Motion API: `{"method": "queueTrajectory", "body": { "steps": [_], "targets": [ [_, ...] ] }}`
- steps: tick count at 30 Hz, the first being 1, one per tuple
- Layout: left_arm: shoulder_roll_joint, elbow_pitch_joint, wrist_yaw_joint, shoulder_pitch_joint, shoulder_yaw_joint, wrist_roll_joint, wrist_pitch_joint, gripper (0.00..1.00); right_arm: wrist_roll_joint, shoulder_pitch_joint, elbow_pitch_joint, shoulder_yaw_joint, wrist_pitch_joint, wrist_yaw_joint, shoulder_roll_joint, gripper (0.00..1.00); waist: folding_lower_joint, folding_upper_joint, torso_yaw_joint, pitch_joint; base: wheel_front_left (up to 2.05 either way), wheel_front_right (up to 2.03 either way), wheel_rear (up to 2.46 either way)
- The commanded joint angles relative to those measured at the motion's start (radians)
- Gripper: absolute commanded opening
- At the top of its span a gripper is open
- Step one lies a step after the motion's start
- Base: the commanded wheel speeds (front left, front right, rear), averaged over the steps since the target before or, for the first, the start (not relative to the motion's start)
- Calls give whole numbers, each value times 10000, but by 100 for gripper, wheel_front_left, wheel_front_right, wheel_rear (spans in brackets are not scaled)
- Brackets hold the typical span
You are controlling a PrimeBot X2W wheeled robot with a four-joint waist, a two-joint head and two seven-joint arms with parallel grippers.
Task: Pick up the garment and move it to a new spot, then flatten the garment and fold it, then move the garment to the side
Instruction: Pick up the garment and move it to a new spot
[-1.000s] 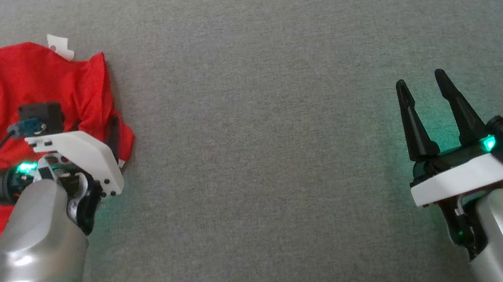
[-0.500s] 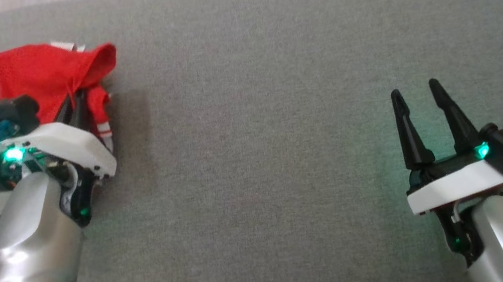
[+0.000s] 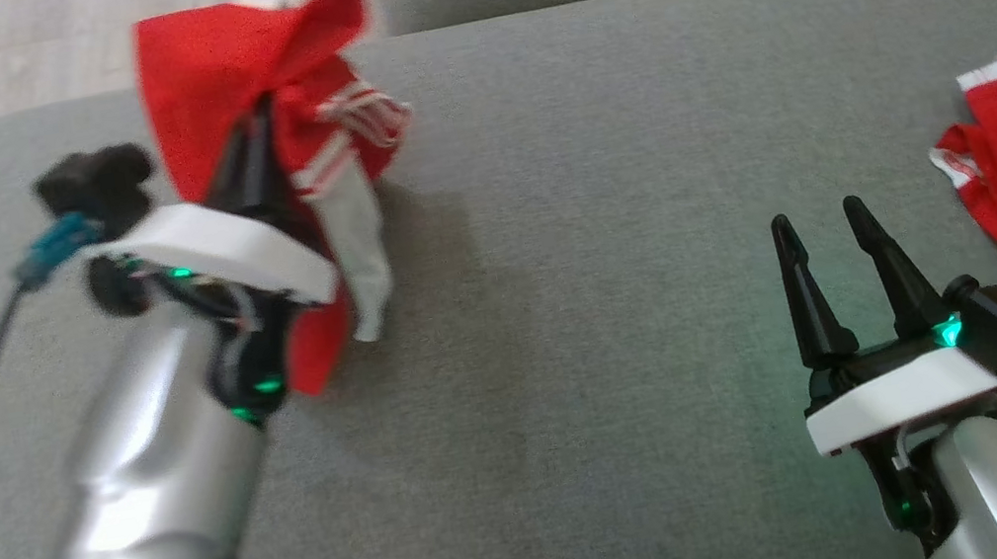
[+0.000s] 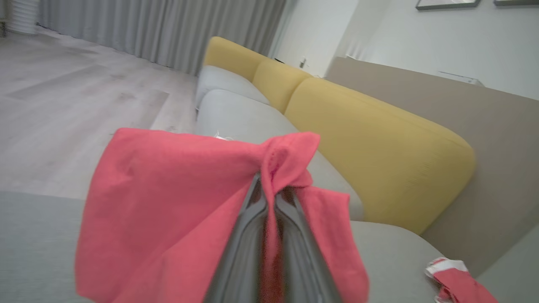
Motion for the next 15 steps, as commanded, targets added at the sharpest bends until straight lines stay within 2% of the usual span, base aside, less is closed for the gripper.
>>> {"method": "queueTrajectory", "body": {
  "steps": [1, 8, 15],
  "targets": [
    [154, -458, 73, -390, 211, -13, 6, 0, 74, -318, -347, 272, -109, -9, -24, 100, 2, 0, -178, 87, 0, 0, 0],
    [-793, -1042, 515, -153, -236, -15, 65, 0, 241, -673, -519, 371, -109, -9, -24, 100, 2, 0, -1074, 666, 0, 0, 0],
    [-1317, -645, 721, -462, -589, -48, -307, 0, 496, -955, -666, 506, -109, -9, -24, 100, 2, 0, -2031, 1298, 0, 0, 0]
  ]
}}
